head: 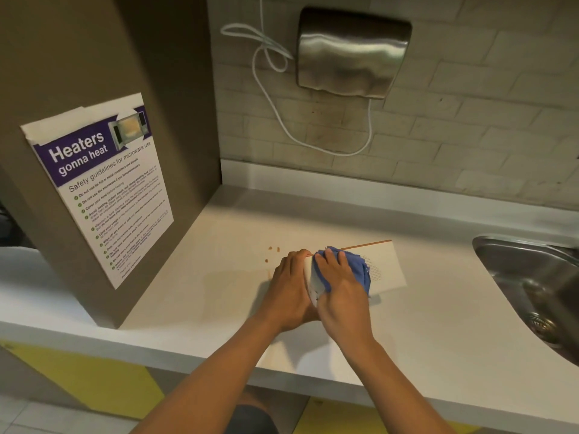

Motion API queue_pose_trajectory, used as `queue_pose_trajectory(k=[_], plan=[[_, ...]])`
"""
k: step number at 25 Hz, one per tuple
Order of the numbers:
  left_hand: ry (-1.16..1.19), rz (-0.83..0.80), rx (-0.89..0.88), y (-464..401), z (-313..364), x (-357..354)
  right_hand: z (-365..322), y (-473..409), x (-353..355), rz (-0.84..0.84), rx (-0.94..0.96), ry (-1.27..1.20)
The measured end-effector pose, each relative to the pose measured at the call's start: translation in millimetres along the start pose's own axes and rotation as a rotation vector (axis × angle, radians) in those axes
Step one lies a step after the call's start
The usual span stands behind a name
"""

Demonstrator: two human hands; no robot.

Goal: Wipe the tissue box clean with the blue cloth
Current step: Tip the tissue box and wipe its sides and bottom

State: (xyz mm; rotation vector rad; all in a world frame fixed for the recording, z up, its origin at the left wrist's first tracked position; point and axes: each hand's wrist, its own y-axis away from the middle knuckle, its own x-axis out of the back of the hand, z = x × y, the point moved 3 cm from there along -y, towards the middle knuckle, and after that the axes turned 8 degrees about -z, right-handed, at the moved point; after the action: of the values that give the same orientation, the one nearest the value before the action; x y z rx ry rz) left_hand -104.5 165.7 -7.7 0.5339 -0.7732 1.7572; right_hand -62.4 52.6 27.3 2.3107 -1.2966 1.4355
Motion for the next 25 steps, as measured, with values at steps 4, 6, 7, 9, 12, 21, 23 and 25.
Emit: queue_pose_trajectory(k=[4, 6, 7, 9, 12, 21, 23, 25], plan=[[-0.01, 0.013, 0.019, -3.3, -4.6, 1.5, -9.9, 11.4, -14.7, -0.057, 0.181, 0.088], [0.001, -0.005, 0.038, -3.8, -8.1, 1.5, 8.2, 32.1, -19.7, -0.03, 0.236, 0.125], [0.011, -0.008, 0.039, -3.0, -8.7, 1.0, 20.7, 43.1, -19.8, -0.032, 0.233, 0.177], [0.022, -0.012, 0.037, -1.2, -8.4, -0.2, 29.4, 56.0, -8.2, -0.057, 0.187, 0.196], [0.027, -0.001, 0.059, -1.6, -5.9, 0.5, 11.5, 47.2, 3.7, 0.025, 0.111, 0.126], [0.011, -0.041, 0.095, -12.2, -14.9, 2.9, 14.7, 33.7, -25.9, 0.026, 0.197, 0.032], [0.022, -0.031, 0.074, -10.9, -13.6, 2.1, 13.6, 52.1, -20.5, -0.003, 0.163, 0.107], [0.014, -0.014, 0.053, -8.9, -12.8, 1.2, 10.8, 57.6, -15.3, -0.026, 0.108, 0.149]])
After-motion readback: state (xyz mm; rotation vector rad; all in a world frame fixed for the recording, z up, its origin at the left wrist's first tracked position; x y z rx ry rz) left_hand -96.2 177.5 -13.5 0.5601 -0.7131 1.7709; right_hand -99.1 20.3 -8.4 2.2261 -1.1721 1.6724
